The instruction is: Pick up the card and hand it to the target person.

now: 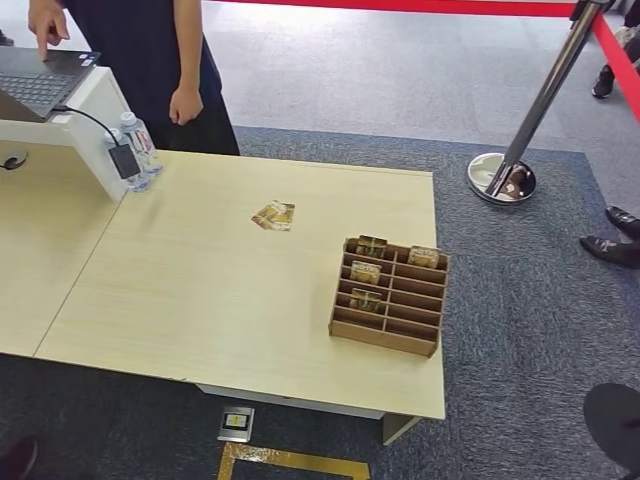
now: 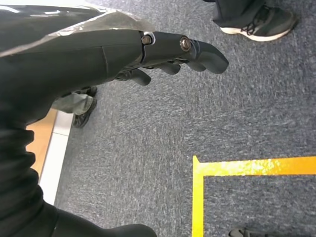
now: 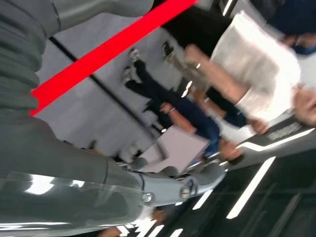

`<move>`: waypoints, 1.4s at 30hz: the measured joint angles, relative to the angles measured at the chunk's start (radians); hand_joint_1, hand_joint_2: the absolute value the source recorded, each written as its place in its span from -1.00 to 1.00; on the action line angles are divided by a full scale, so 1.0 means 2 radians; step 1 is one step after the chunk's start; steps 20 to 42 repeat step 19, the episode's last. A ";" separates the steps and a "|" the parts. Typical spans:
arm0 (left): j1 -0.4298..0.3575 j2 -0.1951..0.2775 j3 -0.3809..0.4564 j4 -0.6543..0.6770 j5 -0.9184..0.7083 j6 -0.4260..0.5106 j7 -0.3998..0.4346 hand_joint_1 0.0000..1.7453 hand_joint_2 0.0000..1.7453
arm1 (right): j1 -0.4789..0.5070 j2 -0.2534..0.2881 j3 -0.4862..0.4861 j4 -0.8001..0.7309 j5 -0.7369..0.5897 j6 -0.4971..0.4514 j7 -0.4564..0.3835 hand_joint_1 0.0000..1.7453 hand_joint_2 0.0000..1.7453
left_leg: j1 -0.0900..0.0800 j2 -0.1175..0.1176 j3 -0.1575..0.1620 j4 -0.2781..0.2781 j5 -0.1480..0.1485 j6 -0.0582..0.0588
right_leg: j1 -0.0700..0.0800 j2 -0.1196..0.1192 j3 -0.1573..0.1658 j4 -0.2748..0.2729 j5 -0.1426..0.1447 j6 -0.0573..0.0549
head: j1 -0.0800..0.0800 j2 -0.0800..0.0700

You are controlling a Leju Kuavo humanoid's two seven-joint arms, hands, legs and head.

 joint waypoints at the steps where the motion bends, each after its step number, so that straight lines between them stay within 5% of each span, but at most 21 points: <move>1: 0.000 0.000 0.000 0.000 0.000 -0.001 0.000 -1.00 1.00 | 0.013 0.014 -0.033 -0.009 -0.022 0.004 -0.026 -1.00 1.00 | 0.000 0.000 0.000 0.000 0.000 0.000 | 0.000 0.000 0.000 0.000 0.000 0.000 | 0.000 0.000; 8: -0.002 -0.001 0.000 0.000 -0.001 -0.006 0.001 -1.00 1.00 | 0.018 0.085 -0.229 0.039 -0.032 0.046 -0.066 -1.00 1.00 | 0.000 0.001 0.001 0.000 0.000 0.000 | 0.000 0.000 0.001 0.000 0.000 0.000 | 0.000 0.000; 16: -0.005 -0.001 -0.003 0.000 -0.004 -0.005 0.010 -1.00 1.00 | -0.034 0.082 -0.352 0.352 0.064 0.008 0.013 -1.00 1.00 | 0.000 0.001 0.003 0.000 0.000 0.000 | 0.000 0.000 0.002 0.000 0.000 0.000 | 0.000 0.000; 19: -0.005 -0.001 -0.004 0.000 -0.004 -0.003 0.009 -1.00 1.00 | -0.047 0.074 -0.368 0.459 0.077 0.019 0.057 -1.00 1.00 | 0.000 0.001 0.003 0.000 0.000 0.000 | 0.000 0.000 0.002 0.000 0.000 0.000 | 0.000 0.000; 42: -0.005 -0.001 -0.004 0.000 -0.004 -0.003 0.009 -1.00 1.00 | -0.047 0.074 -0.368 0.459 0.077 0.019 0.057 -1.00 1.00 | 0.000 0.001 0.003 0.000 0.000 0.000 | 0.000 0.000 0.002 0.000 0.000 0.000 | 0.000 0.000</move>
